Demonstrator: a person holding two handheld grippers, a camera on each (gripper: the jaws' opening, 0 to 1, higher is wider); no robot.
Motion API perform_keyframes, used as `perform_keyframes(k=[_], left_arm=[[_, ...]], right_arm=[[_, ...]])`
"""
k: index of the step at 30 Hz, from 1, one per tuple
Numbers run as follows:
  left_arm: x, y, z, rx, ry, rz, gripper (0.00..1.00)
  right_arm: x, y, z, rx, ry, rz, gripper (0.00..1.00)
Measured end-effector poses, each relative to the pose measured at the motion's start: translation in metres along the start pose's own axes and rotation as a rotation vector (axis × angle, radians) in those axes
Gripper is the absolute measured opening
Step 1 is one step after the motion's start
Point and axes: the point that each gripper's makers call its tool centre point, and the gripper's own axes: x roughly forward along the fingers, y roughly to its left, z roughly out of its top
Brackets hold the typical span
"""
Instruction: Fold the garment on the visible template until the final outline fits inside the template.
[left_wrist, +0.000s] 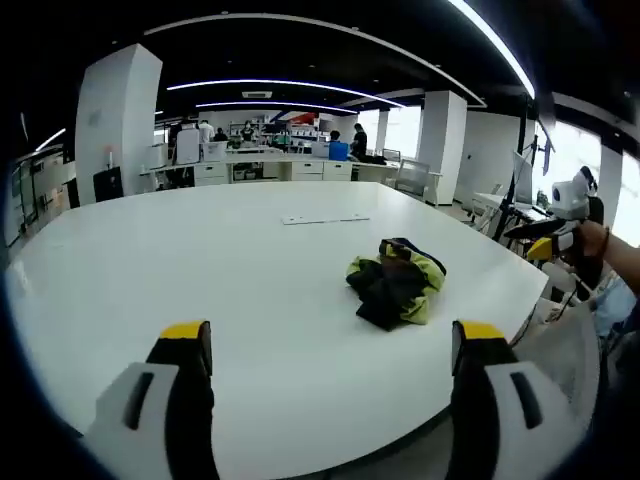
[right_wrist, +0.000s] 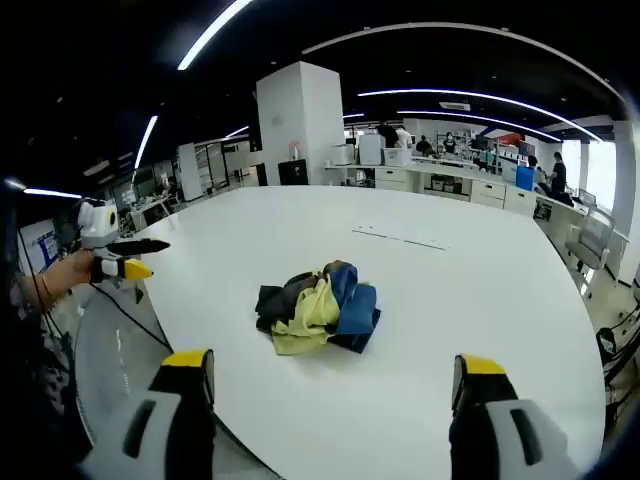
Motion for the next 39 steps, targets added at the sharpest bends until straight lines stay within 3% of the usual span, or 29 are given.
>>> perform_keyframes(k=[17,39], left_arm=[[-0.001,0.003,-0.002,0.000,0.015,0.000,0.97],[0.005,-0.003,0.000,-0.004,0.009,-0.013,0.92]], right_arm=[[-0.002,-0.008,-0.004,-0.023,0.028,-0.029,1.00],[0.003,-0.003,-0.012,-0.006,0.042,-0.008,0.99]])
